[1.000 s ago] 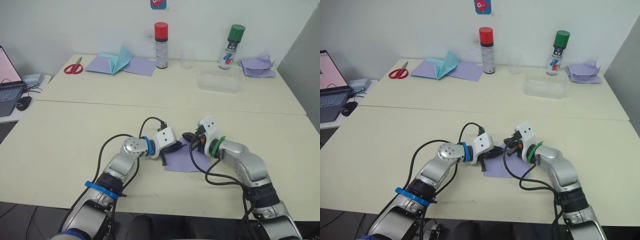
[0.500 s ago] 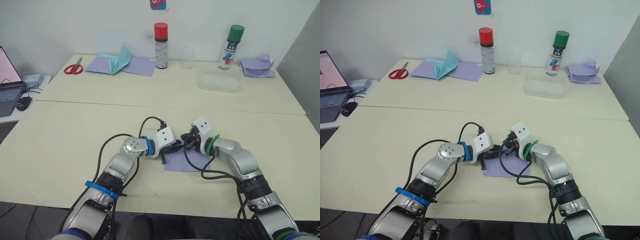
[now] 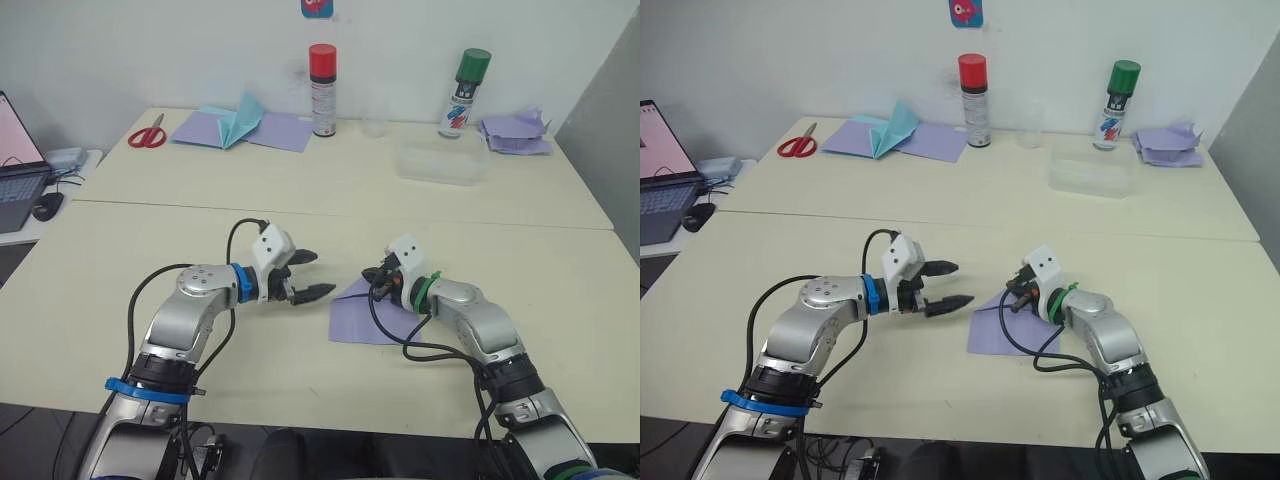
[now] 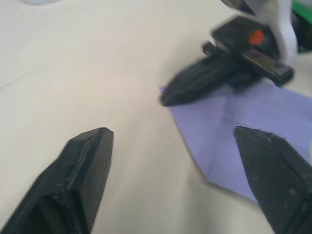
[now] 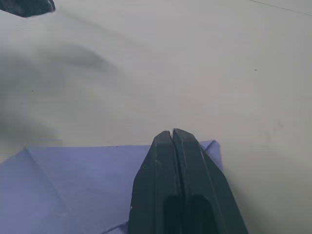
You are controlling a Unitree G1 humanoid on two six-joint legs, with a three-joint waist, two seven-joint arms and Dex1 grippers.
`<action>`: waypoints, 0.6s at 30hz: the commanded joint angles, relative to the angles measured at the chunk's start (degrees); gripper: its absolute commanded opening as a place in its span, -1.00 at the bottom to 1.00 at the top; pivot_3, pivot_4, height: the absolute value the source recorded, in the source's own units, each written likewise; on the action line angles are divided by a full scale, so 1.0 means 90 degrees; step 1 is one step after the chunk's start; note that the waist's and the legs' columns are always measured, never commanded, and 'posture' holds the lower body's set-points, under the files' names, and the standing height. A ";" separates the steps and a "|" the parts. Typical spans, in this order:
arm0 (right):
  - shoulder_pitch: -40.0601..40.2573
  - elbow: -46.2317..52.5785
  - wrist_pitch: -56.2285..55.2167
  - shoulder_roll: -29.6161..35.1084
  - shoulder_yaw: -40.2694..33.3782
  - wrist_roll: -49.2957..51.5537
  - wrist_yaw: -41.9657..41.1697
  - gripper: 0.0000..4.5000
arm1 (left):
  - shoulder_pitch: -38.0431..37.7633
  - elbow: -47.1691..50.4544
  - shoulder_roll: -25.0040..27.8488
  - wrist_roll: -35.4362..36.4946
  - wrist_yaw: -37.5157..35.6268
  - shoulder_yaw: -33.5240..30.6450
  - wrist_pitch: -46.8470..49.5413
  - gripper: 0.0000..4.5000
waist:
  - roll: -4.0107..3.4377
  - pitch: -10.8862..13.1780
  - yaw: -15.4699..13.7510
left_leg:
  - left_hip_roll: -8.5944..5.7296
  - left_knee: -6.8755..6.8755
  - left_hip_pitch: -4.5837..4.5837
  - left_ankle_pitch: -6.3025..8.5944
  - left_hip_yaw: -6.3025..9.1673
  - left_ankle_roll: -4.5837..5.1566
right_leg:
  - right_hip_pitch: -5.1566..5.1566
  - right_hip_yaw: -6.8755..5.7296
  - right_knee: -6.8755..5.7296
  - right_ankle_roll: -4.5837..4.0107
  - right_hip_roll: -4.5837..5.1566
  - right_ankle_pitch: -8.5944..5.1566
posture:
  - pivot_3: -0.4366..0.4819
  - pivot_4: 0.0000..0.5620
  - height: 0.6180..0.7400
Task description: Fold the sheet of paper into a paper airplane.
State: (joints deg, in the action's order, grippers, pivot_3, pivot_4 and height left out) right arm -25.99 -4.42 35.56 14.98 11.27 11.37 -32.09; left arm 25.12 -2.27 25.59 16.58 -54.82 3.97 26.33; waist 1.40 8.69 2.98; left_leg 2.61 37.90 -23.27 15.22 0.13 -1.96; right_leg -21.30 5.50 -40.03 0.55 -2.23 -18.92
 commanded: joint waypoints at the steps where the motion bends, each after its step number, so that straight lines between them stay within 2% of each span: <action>1: 0.0130 -0.0043 0.0129 -0.0014 0.0098 -0.0077 0.0000 -1.00 | 0.0149 0.0043 -0.0479 0.0110 0.0389 0.0097 0.0003 0.25 | 0.0000 0.0000 -0.0008 | -0.0001 0.0001 -0.0001 0.0000 -0.0002 0.0000 | 0.0000 0.0000 0.0001 0.0000 0.0003 0.0000 | -0.05 -0.47 1.00; 5: 0.0130 -0.0014 0.0153 -0.0003 0.0114 -0.0077 -0.0030 -1.00 | 0.0156 -0.0280 -0.0835 -0.0287 0.0613 0.0527 -0.0326 -0.36 | 0.0000 0.0000 -0.0020 | 0.0001 -0.0001 0.0000 0.0000 -0.0004 0.0000 | -0.0002 0.0001 0.0001 -0.0001 0.0003 0.0000 | -0.05 -0.47 1.00; 9: 0.0145 0.0048 0.0187 0.0014 0.0115 -0.0077 -0.0034 -1.00 | 0.0078 -0.0623 -0.0886 -0.0660 0.0782 0.0877 -0.0421 -0.95 | -0.0001 0.0000 -0.0015 | 0.0002 -0.0004 0.0000 0.0000 -0.0005 -0.0001 | -0.0005 0.0001 0.0000 -0.0001 0.0002 0.0001 | -0.05 -0.47 1.00; 14: 0.0205 0.0175 0.0257 0.0030 0.0109 -0.0076 -0.0011 -1.00 | -0.0069 -0.0779 -0.0797 -0.0893 0.0700 0.1162 -0.0425 -0.99 | -0.0001 0.0000 -0.0022 | 0.0000 -0.0004 -0.0002 0.0000 -0.0004 -0.0001 | -0.0004 0.0002 0.0001 -0.0001 0.0003 0.0001 | -0.05 -0.47 1.00; 18: 0.0247 0.0227 0.0299 0.0038 0.0083 -0.0098 -0.0017 -1.00 | -0.0272 -0.0632 -0.0313 -0.1201 0.0394 0.1452 -0.0602 -0.99 | -0.0001 -0.0001 -0.0016 | 0.0000 -0.0005 -0.0001 0.0000 -0.0005 -0.0001 | -0.0004 0.0002 0.0001 -0.0001 0.0004 0.0000 | -0.05 -0.47 1.00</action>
State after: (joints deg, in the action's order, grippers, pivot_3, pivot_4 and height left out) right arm -25.20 -2.34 36.71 14.99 11.38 10.76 -32.17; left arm 24.60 -8.11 20.87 8.08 -49.40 14.76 20.87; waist 1.39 8.69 2.84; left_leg 2.62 37.84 -23.27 15.22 0.09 -1.97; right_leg -21.33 5.51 -40.01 0.54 -2.19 -18.92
